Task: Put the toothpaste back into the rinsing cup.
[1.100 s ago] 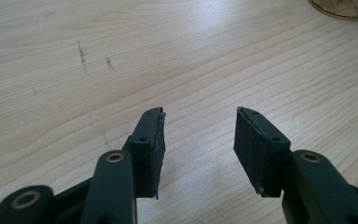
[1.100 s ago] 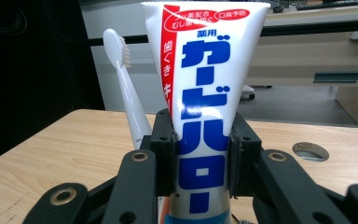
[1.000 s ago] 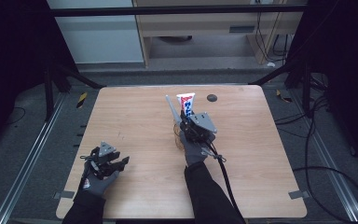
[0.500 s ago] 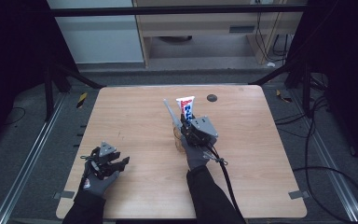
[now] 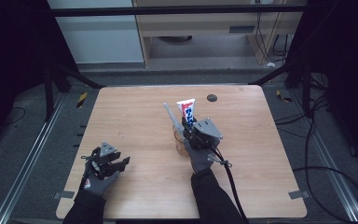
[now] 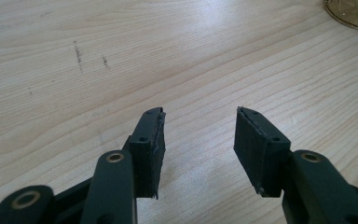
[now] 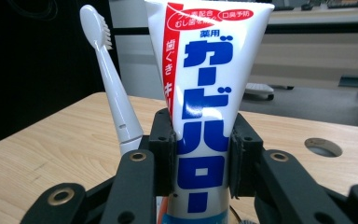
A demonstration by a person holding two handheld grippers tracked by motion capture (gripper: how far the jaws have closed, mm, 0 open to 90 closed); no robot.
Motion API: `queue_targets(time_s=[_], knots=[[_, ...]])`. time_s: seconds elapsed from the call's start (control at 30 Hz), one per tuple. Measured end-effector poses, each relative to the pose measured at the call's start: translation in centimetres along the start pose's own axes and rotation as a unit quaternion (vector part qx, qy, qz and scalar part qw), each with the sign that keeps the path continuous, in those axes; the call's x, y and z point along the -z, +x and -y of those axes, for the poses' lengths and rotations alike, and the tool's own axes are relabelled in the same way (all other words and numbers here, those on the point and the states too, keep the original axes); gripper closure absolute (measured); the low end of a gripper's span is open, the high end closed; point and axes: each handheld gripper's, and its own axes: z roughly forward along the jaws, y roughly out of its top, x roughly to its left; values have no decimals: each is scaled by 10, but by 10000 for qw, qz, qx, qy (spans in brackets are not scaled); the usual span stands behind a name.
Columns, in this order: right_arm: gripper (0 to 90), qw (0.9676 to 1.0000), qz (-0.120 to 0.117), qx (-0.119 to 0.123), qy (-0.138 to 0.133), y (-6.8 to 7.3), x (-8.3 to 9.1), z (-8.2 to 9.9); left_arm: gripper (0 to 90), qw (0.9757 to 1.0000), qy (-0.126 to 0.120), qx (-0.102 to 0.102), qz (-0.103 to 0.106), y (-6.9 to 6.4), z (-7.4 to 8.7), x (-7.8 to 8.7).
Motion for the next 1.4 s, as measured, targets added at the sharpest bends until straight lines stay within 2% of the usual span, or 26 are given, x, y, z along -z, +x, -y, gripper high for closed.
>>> queue_targets(time_s=[0.17,0.6,0.73,0.8,1.07,1.2,1.33,1.4], knots=[[690,9998,17,162,-93,3,2,3,522,10000,-9,1,-3,0,0,1],[697,9999,24,-8,-144,-2,6,8,521,10000,7,-7,0,0,0,0],[696,9996,68,51,269,-4,1,21,521,10000,5,-15,-1,0,0,1],[695,9998,88,91,163,-2,4,31,521,10000,-15,6,-9,0,0,0],[653,9997,30,-17,262,-3,5,29,520,10000,-2,2,-6,0,0,0],[617,9993,-23,-39,375,-6,6,28,520,10000,1,-12,4,0,0,0],[521,9987,-52,-50,511,-11,9,28,520,10000,10,-12,6,0,0,0],[476,9974,-101,-27,712,-13,9,29,520,10000,10,-11,7,0,0,0]])
